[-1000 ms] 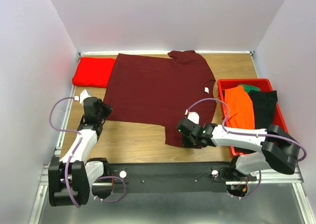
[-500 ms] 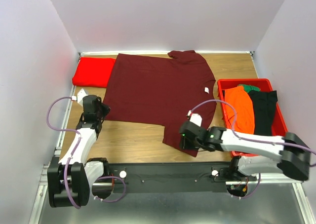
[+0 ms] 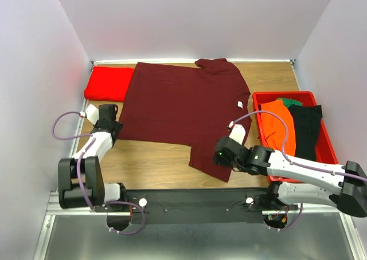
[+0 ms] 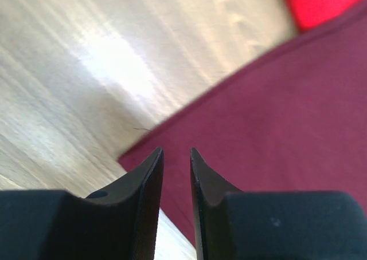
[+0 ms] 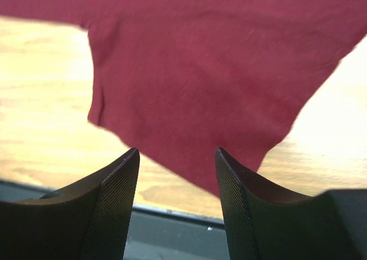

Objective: Fold and stack the t-shirts
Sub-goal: Flatten the tshirt out, then fold the tshirt

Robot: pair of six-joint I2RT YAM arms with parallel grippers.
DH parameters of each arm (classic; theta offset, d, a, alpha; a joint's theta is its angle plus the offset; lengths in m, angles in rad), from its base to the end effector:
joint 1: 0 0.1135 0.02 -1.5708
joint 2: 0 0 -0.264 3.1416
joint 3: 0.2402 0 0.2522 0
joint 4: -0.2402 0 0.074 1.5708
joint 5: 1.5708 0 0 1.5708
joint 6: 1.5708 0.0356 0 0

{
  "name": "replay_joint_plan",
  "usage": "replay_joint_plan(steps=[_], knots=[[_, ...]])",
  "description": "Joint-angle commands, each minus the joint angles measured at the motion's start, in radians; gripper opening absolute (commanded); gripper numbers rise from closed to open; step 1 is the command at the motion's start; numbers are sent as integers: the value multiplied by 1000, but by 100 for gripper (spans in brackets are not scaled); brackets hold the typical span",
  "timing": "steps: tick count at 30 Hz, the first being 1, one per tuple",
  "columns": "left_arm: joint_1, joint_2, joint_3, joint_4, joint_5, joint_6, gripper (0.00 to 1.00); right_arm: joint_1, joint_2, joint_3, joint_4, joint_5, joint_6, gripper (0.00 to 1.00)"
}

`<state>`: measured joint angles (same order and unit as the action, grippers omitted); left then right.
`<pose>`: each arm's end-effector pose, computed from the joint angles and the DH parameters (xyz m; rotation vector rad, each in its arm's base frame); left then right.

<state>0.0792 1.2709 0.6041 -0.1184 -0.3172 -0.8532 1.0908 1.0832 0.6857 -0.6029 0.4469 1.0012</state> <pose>0.2462 0.0307 0.1851 -1.1712 1.9880 -0.0190 0.1072 0.1727 0.2179 0.0535 2.4625 0.3438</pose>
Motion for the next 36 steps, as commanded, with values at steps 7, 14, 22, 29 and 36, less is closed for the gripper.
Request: replay_joint_plan(steps=[7,14,22,29,36], knots=[[17,203,69,-53,-82,-41,36,-75,-84,-43,-31,108,-33,70],[17,206,60,-64,-77,-57,39,-91,-91,-52,-24,102,-64,73],[17,84,59,-133,-95,-40,43,-94,-77,-41,-17,98,-76,75],[19,59,25,-144,-89,-40,43,-94,-66,-25,-1,102,-88,76],[17,119,39,-125,-72,-24,43,-92,-52,-37,2,101,-67,81]])
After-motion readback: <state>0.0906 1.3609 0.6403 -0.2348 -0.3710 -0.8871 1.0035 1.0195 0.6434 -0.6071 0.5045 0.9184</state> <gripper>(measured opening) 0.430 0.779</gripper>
